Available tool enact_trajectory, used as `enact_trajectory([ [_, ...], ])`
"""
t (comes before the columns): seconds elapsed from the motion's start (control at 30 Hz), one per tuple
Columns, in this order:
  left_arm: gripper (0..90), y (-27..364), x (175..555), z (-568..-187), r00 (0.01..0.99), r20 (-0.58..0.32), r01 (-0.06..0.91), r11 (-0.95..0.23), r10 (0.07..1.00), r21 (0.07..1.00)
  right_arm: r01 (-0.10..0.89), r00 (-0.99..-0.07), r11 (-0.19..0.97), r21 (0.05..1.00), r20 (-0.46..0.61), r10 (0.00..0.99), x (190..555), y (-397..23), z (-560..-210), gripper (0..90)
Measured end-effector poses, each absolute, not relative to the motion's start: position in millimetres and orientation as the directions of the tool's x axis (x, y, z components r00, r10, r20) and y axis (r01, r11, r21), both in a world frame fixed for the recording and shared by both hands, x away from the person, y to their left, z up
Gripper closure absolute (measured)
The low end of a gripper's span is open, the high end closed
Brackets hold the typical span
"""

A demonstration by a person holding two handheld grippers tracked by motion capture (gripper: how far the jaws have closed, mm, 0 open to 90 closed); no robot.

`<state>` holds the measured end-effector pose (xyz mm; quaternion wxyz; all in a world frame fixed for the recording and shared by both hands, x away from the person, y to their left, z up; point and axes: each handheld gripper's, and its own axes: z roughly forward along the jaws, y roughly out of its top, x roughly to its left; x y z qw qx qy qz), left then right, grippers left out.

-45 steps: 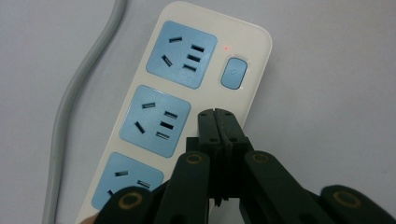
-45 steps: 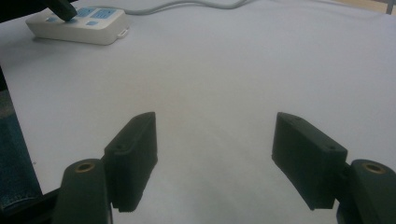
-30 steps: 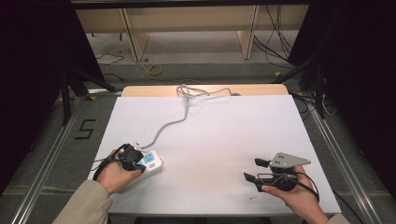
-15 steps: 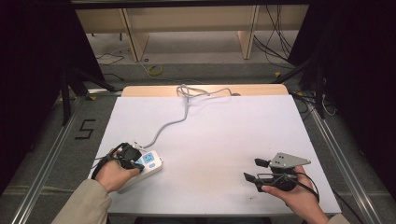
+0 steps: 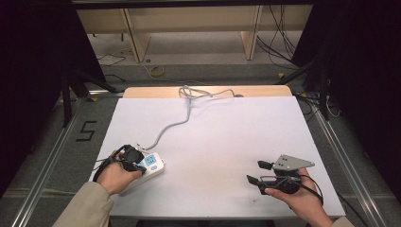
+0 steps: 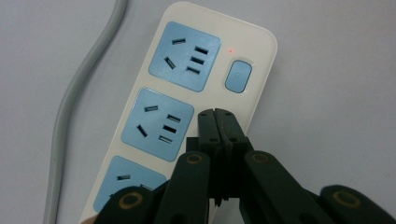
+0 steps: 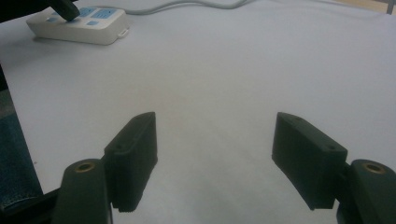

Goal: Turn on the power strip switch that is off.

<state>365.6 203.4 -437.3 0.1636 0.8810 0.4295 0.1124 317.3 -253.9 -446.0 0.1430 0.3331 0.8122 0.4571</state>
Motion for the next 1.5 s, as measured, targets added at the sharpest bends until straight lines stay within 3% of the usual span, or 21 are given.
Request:
enact_trajectory([
  [1.5,89.9,201.5,369.5,-437.3,0.594,0.045,0.742,-0.569,0.803,0.355,0.412,-0.737,0.359,0.838,0.074,0.672,316.4,-253.4,-445.9,31.4],
])
